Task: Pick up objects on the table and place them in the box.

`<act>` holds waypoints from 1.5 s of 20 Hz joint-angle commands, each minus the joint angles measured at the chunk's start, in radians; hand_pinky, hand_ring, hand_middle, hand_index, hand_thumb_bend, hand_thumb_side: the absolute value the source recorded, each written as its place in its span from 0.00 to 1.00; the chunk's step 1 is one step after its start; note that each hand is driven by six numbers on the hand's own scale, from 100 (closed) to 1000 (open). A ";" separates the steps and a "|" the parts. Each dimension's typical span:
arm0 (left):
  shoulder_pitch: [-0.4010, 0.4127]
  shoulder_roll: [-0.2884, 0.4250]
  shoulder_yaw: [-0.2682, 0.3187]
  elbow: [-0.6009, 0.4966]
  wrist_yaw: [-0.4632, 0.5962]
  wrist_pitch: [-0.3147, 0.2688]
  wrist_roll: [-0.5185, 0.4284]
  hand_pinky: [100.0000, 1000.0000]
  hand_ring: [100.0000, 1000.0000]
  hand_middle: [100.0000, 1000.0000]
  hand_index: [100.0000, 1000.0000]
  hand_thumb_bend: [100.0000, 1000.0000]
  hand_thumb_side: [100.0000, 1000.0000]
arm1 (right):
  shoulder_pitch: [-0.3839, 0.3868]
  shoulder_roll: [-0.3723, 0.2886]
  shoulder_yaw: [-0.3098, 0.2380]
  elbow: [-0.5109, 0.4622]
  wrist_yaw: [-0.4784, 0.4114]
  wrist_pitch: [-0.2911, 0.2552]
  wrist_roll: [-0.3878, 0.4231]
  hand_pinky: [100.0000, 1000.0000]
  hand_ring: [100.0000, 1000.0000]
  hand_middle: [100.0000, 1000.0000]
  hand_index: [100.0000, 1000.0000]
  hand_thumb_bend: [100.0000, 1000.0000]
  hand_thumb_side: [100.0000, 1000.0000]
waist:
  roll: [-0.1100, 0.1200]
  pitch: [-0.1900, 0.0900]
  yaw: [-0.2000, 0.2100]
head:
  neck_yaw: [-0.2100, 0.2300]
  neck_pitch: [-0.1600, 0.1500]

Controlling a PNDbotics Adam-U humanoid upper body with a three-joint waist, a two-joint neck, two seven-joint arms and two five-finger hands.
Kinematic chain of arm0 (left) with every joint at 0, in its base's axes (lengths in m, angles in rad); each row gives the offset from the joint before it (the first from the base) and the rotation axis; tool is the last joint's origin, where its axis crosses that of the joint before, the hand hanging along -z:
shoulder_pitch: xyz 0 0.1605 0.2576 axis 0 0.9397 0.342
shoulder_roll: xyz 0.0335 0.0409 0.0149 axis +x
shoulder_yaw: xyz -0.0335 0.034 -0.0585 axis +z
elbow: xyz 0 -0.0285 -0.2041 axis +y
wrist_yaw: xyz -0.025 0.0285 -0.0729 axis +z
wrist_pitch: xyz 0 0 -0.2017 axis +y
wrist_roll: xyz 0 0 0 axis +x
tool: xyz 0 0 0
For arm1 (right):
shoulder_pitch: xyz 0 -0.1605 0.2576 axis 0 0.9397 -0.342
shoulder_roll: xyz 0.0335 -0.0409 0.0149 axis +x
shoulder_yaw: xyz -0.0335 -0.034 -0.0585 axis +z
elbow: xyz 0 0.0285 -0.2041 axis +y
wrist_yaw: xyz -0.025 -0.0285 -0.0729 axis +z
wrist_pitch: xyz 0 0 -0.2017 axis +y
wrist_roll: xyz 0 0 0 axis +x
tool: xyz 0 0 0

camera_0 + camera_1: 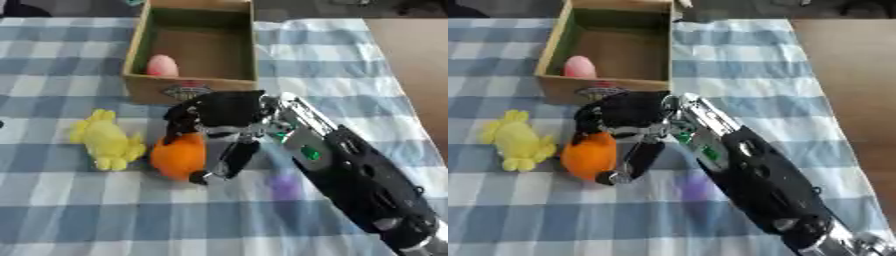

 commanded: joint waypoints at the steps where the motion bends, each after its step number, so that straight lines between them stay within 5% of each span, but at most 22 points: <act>1: -0.008 0.002 0.001 -0.017 -0.003 -0.001 -0.003 0.40 0.72 0.66 0.76 0.00 0.76 | -0.015 0.004 -0.015 0.009 0.034 -0.271 0.214 0.79 0.87 0.59 0.73 0.00 0.44 | 0.003 -0.018 0.001 | -0.003 -0.010; 8: -0.007 0.000 0.001 -0.017 -0.003 0.000 -0.002 0.40 0.72 0.66 0.76 0.00 0.76 | -0.016 0.021 -0.033 0.040 0.124 -0.271 0.029 0.70 0.70 0.42 0.61 0.00 0.00 | 0.004 -0.021 0.001 | -0.004 -0.013; 12: -0.006 0.000 0.001 -0.017 -0.003 0.001 -0.003 0.40 0.72 0.66 0.76 0.00 0.76 | -0.015 0.032 -0.041 0.061 0.162 -0.271 -0.076 0.65 0.58 0.31 0.49 0.00 0.00 | 0.004 -0.022 0.001 | -0.005 -0.015; 20: -0.004 0.002 0.002 -0.017 -0.003 0.002 -0.002 0.40 0.72 0.66 0.76 0.00 0.76 | -0.033 0.034 -0.056 0.036 0.100 -0.263 -0.226 0.63 0.52 0.21 0.37 0.00 0.00 | 0.002 -0.028 -0.004 | 0.000 -0.012; 25: -0.001 0.003 0.003 -0.017 -0.003 0.003 -0.002 0.40 0.72 0.66 0.76 0.00 0.76 | -0.053 0.031 -0.073 -0.008 0.019 -0.225 -0.246 0.62 0.50 0.17 0.31 0.00 0.14 | 0.003 -0.032 -0.007 | 0.003 -0.011; 30: 0.001 0.004 0.003 -0.017 -0.003 0.003 -0.002 0.40 0.72 0.66 0.76 0.00 0.76 | -0.085 0.018 -0.100 -0.052 -0.098 -0.166 -0.205 0.63 0.49 0.17 0.30 0.00 0.11 | 0.004 -0.035 -0.012 | 0.007 -0.007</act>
